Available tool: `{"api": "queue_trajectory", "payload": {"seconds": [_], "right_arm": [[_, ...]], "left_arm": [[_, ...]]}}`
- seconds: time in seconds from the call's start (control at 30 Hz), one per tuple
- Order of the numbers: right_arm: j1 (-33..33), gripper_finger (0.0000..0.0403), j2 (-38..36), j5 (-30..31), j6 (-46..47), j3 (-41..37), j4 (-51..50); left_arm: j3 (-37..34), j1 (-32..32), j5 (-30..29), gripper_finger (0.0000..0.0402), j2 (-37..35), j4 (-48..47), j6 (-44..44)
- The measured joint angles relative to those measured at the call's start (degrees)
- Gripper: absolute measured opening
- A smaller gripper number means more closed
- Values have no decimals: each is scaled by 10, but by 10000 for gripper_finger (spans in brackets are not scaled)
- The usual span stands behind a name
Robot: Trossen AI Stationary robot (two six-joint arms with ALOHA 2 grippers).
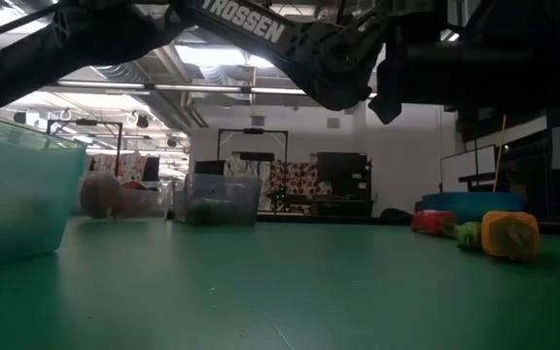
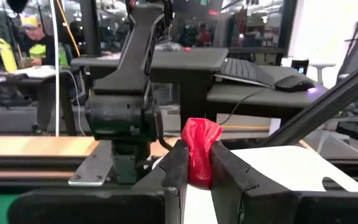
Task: Sort produce into baskets
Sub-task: Put the red small chili pepper into the white bin, then put the red chili pepper into the white bin
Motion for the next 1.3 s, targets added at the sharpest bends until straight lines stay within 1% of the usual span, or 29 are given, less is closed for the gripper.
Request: {"api": "queue_trajectory", "payload": {"seconds": [0.07, 0.13, 0.2, 0.43, 0.53, 0.6, 0.63, 0.67, 0.73, 0.8, 0.83, 0.9, 0.93, 1.0, 1.1, 1.17, 1.3], "right_arm": [[0, 351, 0, 0, 0, 0, 0], [0, 351, 0, 0, 0, 0, -1], [0, 351, 0, 0, 0, 0, -1], [0, 351, 0, -1, 0, 0, -1], [0, 351, 0, -1, 0, 0, -2], [0, 351, 0, -1, 0, 0, -2], [0, 351, 0, -1, 0, 0, -2], [0, 351, 0, -1, 0, 0, -3], [0, 351, 0, -1, 5, 0, -8], [0, 351, 0, -1, 14, 0, -18], [0, 351, 0, -1, 16, 0, -24], [0, 351, 0, -1, 18, 0, -35], [0, 351, 0, -1, 18, 0, -38], [0, 351, 0, -1, 18, 0, -39], [0, 351, 0, -1, 19, 0, -33], [0, 351, 0, 0, 19, 0, -28], [0, 351, 0, 0, 19, 0, -27]], "left_arm": [[0, -1, 0, 48, 0, -1, -4], [1, -2, 0, 61, 0, -3, 13], [1, -5, 11, 81, 0, -6, 31], [1, -5, 35, 166, 0, -17, 40], [1, -5, 37, 193, 0, -25, 42], [1, -5, 30, 206, -5, -56, 51], [1, -6, 3, 209, -9, -79, 53], [1, -6, -41, 211, -15, -111, 46], [1, -4, -152, 213, -30, -158, 23], [1, 1, -246, 213, -45, -193, 14], [1, 2, -284, 213, -50, -203, 13], [2, 0, -336, 213, -52, -207, -1], [2, -1, -352, 213, -51, -209, -15], [1, 0, -355, 213, -50, -225, -64], [1, 14, -356, 214, -47, -284, -181], [0, 25, -357, 214, -42, -324, -242], [-7, 42, -347, 214, -30, -330, -294]]}}
